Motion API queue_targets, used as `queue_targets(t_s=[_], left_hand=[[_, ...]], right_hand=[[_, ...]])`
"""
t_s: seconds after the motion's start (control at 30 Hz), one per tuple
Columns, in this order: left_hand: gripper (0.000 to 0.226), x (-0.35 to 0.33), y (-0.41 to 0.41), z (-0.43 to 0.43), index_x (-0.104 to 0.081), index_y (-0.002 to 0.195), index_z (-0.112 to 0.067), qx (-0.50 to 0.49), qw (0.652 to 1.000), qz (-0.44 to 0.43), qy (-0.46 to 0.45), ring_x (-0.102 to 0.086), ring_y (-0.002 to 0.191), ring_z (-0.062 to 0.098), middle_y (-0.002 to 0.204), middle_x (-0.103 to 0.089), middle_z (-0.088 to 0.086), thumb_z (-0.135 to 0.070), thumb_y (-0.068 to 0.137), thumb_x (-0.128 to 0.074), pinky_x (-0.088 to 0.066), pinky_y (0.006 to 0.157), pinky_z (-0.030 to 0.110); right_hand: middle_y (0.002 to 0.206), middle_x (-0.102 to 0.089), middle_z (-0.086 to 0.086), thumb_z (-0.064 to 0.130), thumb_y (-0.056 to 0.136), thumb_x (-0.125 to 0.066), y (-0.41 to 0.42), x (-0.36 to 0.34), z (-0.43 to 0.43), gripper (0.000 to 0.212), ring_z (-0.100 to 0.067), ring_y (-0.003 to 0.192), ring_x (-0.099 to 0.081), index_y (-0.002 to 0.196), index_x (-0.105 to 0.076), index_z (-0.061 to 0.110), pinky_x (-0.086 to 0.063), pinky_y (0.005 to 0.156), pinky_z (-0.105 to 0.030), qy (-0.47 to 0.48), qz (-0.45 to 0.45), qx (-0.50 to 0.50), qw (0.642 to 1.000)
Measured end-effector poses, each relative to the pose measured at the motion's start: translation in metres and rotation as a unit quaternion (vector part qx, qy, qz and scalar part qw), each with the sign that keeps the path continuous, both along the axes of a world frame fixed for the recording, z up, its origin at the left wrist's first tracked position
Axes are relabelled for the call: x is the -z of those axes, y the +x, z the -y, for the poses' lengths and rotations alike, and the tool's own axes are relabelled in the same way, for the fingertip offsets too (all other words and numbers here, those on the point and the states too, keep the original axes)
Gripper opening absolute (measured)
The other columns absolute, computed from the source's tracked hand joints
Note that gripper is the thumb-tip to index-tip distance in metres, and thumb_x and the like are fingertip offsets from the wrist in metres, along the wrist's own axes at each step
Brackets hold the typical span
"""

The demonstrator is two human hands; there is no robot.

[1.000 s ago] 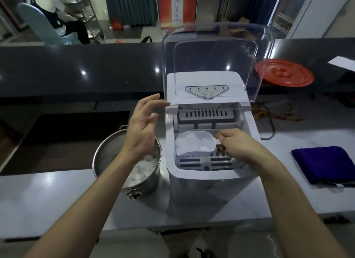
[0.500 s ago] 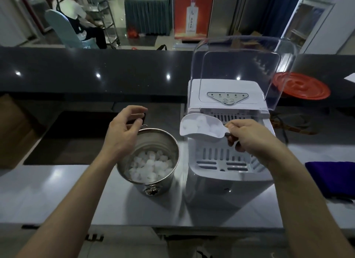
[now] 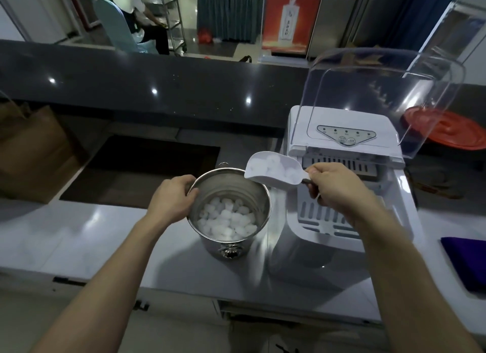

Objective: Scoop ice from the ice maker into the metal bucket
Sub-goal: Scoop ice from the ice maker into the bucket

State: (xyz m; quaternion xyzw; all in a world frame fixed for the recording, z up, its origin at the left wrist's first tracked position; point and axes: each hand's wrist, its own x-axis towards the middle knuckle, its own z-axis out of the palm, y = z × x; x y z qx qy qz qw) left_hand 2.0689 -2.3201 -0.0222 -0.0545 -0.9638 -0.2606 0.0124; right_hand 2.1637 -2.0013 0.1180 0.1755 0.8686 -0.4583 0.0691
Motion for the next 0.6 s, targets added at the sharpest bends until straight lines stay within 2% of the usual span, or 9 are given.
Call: queue_targets(t_s=[0.13,0.23,0.33,0.43,0.6], left_hand=[[0.016,0.002,0.003,-0.01,-0.075,0.109,-0.032,0.014,0.999,-0.029,0.044,-0.066,0.082,0.02,0.083,-0.073,-0.01,-0.029,0.098,-0.064,-0.052,0.072,0.037],[0.018,0.004,0.003,-0.013,-0.076,0.111,-0.032,0.018,0.997,-0.041,0.063,-0.066,0.081,0.02,0.083,-0.074,-0.01,-0.028,0.098,-0.065,-0.055,0.075,0.038],[0.017,0.008,0.002,-0.008,-0.076,0.111,-0.032,0.011,0.997,-0.034,0.07,-0.065,0.08,0.02,0.08,-0.072,-0.01,-0.026,0.099,-0.065,-0.056,0.076,0.039],[0.017,0.012,0.002,-0.003,-0.076,0.111,-0.032,0.003,0.997,-0.035,0.068,-0.066,0.082,0.021,0.081,-0.073,-0.009,-0.026,0.099,-0.064,-0.055,0.077,0.04],[0.022,0.012,0.002,-0.002,-0.076,0.116,-0.035,-0.001,0.998,-0.025,0.061,-0.068,0.091,0.018,0.095,-0.077,-0.013,-0.029,0.101,-0.062,-0.056,0.08,0.038]], right_hand=[[0.076,-0.06,-0.006,0.021,0.113,-0.04,-0.005,-0.001,0.007,0.039,-0.021,0.069,-0.05,0.087,-0.065,0.005,-0.039,0.065,-0.036,0.097,-0.012,-0.022,0.995],[0.08,-0.064,-0.007,0.017,0.11,-0.043,-0.004,-0.005,0.013,0.031,-0.021,0.067,-0.053,0.094,-0.068,0.007,-0.038,0.058,-0.033,0.178,-0.033,-0.043,0.982],[0.085,-0.065,-0.007,0.011,0.103,-0.048,0.0,-0.011,0.021,0.02,-0.026,0.077,-0.059,0.097,-0.067,0.008,-0.045,0.064,-0.037,0.243,-0.057,-0.058,0.967],[0.09,-0.066,-0.01,0.008,0.098,-0.052,0.004,-0.013,0.028,0.014,-0.031,0.085,-0.059,0.096,-0.066,0.006,-0.05,0.075,-0.042,0.289,-0.079,-0.07,0.952],[0.083,-0.063,-0.006,0.01,0.098,-0.055,0.004,-0.012,0.032,0.015,-0.029,0.078,-0.058,0.087,-0.065,0.013,-0.045,0.066,-0.041,0.318,-0.143,-0.075,0.934]])
